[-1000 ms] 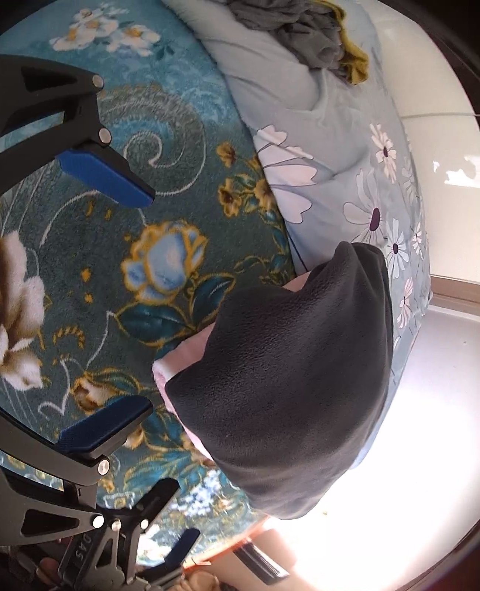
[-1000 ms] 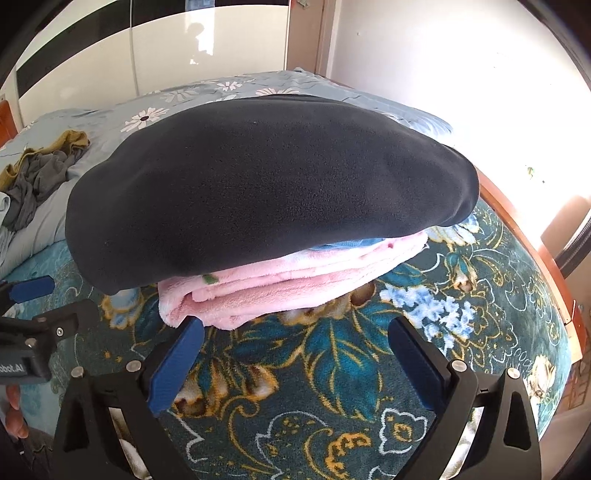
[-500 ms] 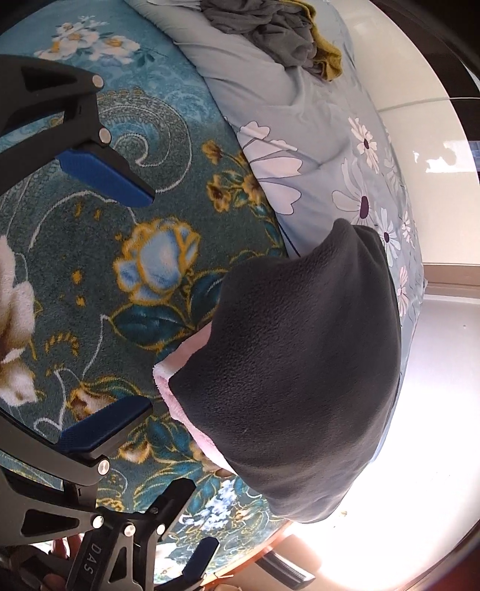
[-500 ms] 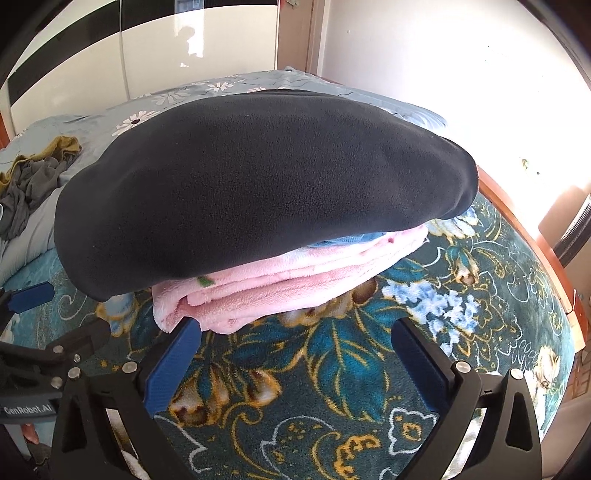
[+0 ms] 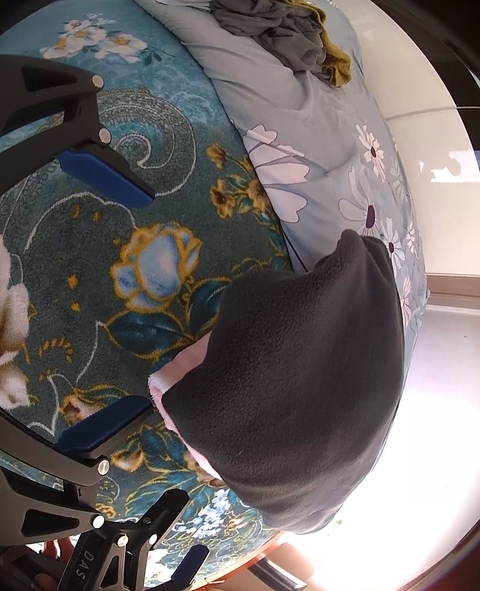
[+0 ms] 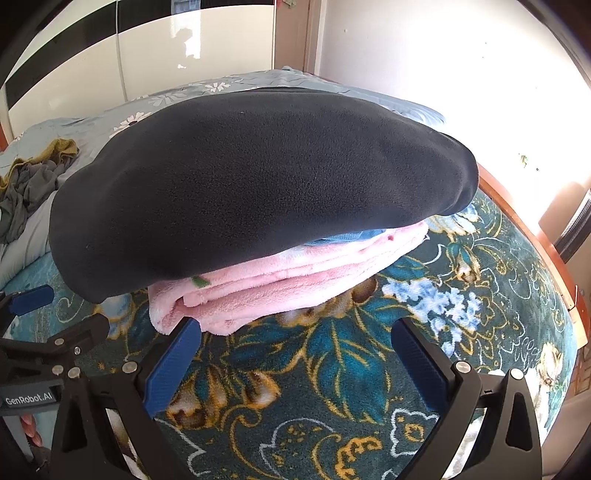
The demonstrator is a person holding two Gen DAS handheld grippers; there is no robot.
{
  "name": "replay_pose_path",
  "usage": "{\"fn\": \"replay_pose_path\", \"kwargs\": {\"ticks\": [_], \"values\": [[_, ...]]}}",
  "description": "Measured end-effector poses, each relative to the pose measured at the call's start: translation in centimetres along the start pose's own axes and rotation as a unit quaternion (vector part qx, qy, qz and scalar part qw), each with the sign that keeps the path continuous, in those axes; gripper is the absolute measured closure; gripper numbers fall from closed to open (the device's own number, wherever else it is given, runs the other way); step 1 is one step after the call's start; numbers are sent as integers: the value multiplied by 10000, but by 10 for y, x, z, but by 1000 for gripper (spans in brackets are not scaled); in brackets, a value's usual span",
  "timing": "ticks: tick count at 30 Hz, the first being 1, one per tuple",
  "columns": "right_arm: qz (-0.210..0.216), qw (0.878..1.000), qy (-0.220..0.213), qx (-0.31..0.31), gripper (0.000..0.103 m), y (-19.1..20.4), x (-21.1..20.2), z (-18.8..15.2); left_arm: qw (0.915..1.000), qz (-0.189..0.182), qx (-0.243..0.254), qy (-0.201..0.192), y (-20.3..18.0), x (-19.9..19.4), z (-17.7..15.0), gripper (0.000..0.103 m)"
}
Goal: Fold clothes
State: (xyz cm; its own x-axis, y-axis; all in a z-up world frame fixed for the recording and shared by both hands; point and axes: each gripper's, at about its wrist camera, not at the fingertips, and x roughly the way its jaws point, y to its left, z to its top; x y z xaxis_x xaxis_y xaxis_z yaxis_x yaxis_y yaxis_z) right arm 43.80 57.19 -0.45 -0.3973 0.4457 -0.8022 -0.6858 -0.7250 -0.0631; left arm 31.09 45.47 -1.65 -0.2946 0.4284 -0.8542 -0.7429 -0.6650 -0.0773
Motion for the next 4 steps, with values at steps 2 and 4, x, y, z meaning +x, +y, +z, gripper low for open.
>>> {"fn": "replay_pose_path", "kwargs": {"ticks": [2, 4], "values": [[1, 10000, 15, 3, 0, 0, 1, 0, 10000, 12, -36, 1, 1, 1, 0, 0], [-1, 10000, 25, 1, 0, 0, 1, 0, 10000, 16, -54, 2, 1, 1, 0, 0]]}}
